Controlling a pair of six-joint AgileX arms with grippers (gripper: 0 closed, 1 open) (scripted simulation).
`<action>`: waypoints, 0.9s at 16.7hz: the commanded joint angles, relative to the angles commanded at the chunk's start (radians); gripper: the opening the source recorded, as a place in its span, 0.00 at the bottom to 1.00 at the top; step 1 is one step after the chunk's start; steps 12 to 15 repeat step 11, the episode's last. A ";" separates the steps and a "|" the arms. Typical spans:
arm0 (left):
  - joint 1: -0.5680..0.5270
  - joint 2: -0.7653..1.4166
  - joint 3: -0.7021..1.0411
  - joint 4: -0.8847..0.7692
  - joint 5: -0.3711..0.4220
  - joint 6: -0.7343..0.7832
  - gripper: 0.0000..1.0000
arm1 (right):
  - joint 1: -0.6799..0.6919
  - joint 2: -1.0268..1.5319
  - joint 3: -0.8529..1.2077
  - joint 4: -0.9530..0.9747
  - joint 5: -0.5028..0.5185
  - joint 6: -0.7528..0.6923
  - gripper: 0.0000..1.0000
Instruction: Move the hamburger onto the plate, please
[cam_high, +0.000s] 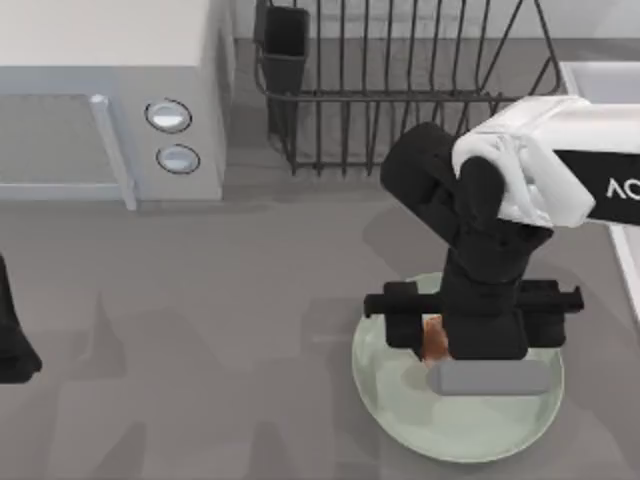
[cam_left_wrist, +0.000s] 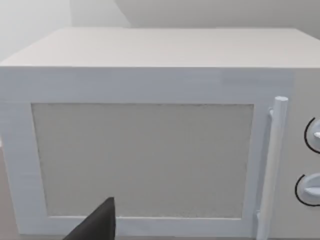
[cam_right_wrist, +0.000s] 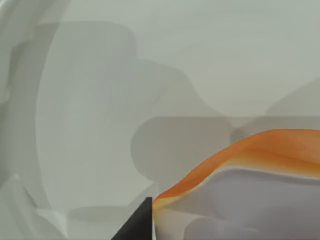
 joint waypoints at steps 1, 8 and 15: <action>0.000 0.000 0.000 0.000 0.000 0.000 1.00 | 0.000 0.000 0.000 0.000 0.000 0.000 0.68; 0.000 0.000 0.000 0.000 0.000 0.000 1.00 | 0.000 0.000 0.000 0.000 0.000 0.000 1.00; 0.000 0.000 0.000 0.000 0.000 0.000 1.00 | 0.000 0.000 0.000 0.000 0.000 0.000 1.00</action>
